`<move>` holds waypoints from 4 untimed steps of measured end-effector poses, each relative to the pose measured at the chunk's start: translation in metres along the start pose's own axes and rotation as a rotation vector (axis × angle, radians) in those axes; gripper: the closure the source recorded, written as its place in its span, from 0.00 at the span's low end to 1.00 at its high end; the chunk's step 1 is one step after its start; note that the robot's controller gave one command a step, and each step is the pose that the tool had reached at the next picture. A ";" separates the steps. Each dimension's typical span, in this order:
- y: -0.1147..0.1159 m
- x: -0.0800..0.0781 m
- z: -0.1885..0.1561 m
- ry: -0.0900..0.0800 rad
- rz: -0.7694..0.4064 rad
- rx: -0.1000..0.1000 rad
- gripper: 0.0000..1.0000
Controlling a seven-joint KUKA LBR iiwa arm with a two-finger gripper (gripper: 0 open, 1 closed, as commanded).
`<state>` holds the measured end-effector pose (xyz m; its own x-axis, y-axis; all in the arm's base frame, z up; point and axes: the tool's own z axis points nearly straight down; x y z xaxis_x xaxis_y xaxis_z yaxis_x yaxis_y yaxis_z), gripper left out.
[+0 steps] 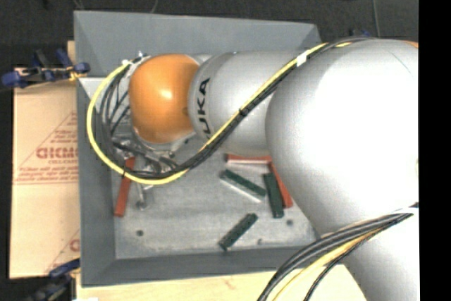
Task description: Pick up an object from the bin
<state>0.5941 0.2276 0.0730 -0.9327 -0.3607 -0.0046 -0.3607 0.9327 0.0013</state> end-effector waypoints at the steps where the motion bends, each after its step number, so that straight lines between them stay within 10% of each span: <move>1: 0.000 -0.012 -0.026 0.001 -0.246 0.001 0.00; 2: -0.003 0.004 -0.012 -0.002 -0.263 0.000 0.00; 3: -0.006 -0.010 0.000 -0.003 -0.608 0.002 1.00; 4: -0.006 -0.010 0.000 -0.003 -0.607 0.001 1.00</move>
Offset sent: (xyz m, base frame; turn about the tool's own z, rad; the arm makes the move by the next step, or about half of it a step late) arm -0.0109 -0.0081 -0.0030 -0.2462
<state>0.6059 0.2254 0.0734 -0.5604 -0.8282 -0.0066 -0.8282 0.5604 -0.0036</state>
